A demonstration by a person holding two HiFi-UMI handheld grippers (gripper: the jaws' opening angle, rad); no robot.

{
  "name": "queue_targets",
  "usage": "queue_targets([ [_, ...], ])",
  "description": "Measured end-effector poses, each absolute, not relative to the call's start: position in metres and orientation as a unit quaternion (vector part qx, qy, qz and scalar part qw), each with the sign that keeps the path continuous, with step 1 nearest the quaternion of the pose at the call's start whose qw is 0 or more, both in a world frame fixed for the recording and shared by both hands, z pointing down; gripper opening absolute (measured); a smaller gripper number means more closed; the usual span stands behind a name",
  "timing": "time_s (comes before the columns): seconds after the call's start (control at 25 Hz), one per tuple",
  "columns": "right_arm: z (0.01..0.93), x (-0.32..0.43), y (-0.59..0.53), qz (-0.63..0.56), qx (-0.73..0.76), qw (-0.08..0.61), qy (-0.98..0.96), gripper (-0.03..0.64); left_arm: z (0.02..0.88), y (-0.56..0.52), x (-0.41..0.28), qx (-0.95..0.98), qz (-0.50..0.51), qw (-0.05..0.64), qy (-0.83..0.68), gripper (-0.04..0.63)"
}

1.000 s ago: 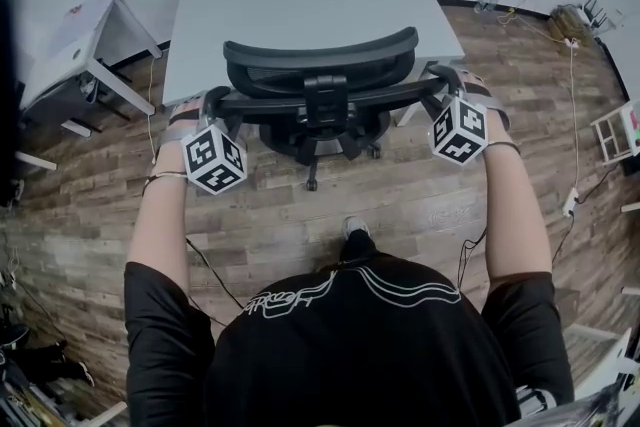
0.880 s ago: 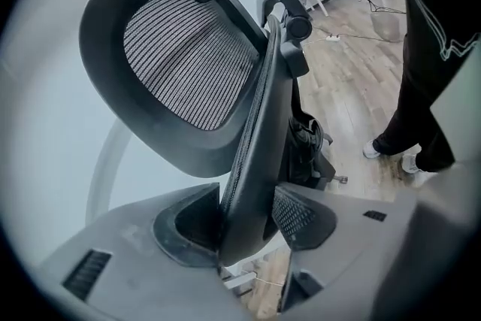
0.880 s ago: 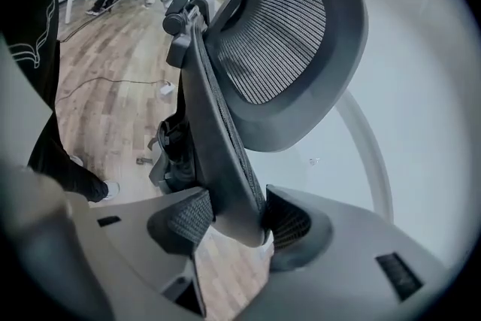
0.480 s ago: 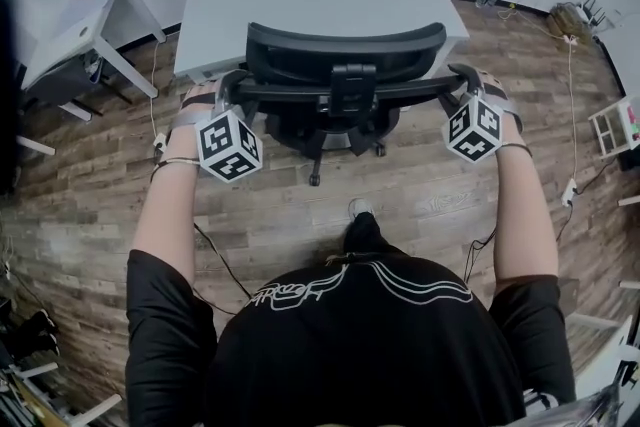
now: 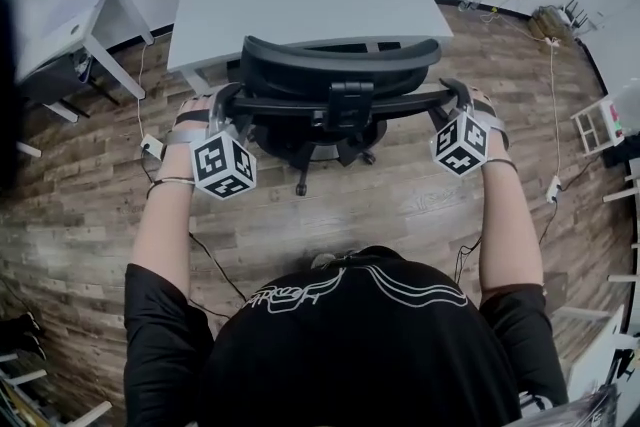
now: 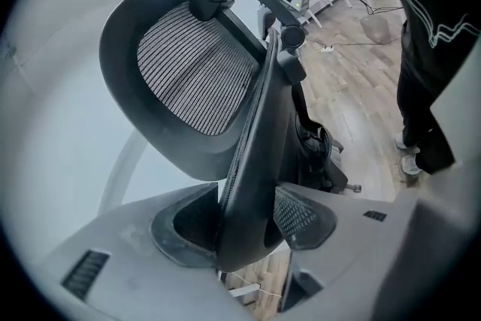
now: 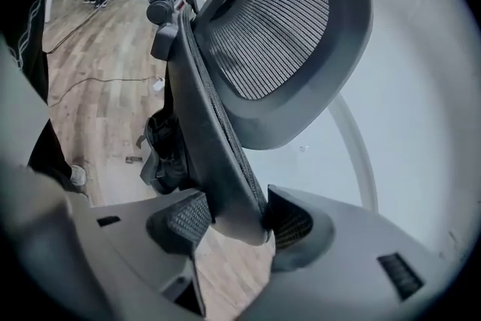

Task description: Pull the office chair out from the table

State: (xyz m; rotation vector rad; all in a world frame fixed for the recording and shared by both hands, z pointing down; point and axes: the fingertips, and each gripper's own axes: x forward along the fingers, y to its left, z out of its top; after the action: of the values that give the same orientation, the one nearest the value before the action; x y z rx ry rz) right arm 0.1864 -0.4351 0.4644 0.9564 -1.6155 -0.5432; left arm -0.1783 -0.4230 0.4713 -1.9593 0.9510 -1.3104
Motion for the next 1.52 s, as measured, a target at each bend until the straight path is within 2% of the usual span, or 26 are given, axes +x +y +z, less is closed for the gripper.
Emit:
queue_targets([
  [0.8, 0.452, 0.182, -0.428, -0.239, 0.402, 0.545, -0.696, 0.235, 0.469, -0.410, -0.186, -0.719, -0.537, 0.208, 0.388, 0.210],
  [1.52, 0.457, 0.179, -0.320, -0.267, 0.400, 0.520, -0.706, 0.236, 0.472, -0.285, -0.185, -0.706, -0.517, 0.233, 0.424, 0.213],
])
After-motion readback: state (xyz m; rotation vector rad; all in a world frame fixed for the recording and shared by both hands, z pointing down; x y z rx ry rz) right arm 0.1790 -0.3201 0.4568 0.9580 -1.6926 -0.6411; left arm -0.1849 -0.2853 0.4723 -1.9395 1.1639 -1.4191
